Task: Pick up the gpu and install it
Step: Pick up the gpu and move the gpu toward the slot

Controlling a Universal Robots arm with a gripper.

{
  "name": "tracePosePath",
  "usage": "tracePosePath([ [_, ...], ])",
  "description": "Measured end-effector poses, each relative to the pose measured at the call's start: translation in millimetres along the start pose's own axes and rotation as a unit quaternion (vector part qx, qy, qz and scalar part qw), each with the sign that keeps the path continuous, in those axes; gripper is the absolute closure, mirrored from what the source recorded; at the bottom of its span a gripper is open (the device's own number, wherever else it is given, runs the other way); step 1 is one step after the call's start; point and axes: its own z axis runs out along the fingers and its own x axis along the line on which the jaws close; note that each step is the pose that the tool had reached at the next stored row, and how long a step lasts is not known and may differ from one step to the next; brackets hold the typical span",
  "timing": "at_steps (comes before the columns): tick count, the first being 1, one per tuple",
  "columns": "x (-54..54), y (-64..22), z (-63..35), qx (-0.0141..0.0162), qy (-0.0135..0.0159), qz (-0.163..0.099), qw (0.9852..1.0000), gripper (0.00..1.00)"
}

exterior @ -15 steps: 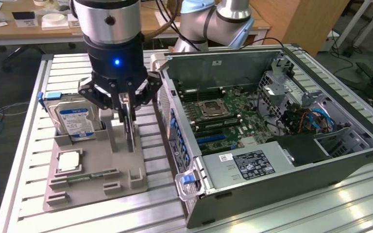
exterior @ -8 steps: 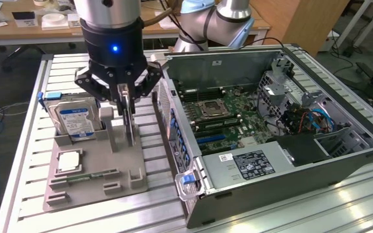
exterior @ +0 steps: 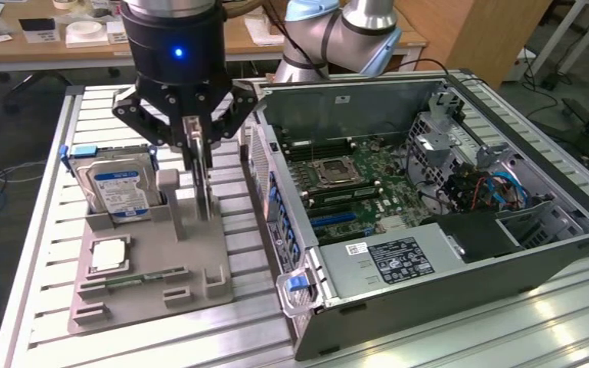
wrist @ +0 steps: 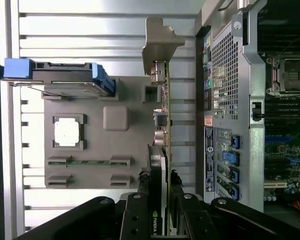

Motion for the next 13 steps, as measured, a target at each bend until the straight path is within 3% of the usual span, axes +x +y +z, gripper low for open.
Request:
tracePosePath([
  [13,-0.4,0.9,-20.0,0.0000,0.0000,0.000,1.0000,0.73],
])
